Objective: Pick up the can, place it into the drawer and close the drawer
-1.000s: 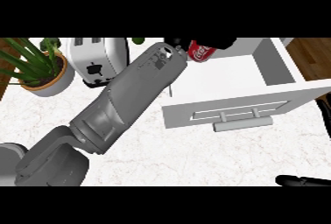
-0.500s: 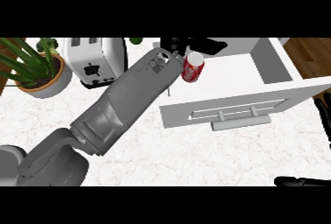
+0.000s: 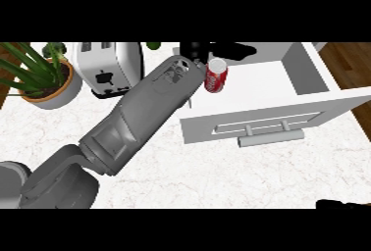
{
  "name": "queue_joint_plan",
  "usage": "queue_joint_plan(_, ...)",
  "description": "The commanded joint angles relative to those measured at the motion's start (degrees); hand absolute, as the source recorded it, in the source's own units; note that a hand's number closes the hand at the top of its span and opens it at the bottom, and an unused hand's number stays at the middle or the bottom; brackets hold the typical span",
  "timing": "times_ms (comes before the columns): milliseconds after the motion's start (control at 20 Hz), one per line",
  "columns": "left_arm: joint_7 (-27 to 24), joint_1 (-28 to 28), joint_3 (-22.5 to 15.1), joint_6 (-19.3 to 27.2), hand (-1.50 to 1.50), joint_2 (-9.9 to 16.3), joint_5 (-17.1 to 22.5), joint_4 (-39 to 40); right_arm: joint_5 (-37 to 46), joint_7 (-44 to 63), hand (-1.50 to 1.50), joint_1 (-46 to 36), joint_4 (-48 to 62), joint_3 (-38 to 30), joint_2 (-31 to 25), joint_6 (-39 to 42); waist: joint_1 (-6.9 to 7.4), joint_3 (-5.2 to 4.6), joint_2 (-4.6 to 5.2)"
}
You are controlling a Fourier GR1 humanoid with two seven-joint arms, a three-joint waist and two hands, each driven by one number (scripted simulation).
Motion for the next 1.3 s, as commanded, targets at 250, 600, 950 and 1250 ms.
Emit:
queue_joint_plan(250, -0.96, -1.39, 1.59, 0.69, -1.50, -0.01, 5.14, -3.07, 12.91, -4.53, -1.50, -1.05, -2.30, 4.91, -3.16, 0.18, 2.34, -0.04, -0.53)
queue_joint_plan(600, -3.67, -1.91, 1.21, 3.00, -1.50, -0.01, 6.00, -2.77, 29.41, -3.94, -1.50, -3.76, -0.78, 11.66, -5.73, -2.07, 3.92, -0.09, -0.75)
queue_joint_plan(950, -1.50, -2.44, 0.25, 2.31, -1.50, -0.01, 5.41, -3.94, 45.62, -5.41, -1.50, -10.99, 12.04, 17.74, -7.81, -5.99, 6.84, -0.09, -1.14)
queue_joint_plan(1250, -0.84, -0.77, 2.48, 1.33, -1.50, 2.12, 4.55, -5.75, 57.49, -7.25, -1.50, -8.99, 23.32, 21.69, -6.41, -13.62, 8.03, -0.08, -1.58)
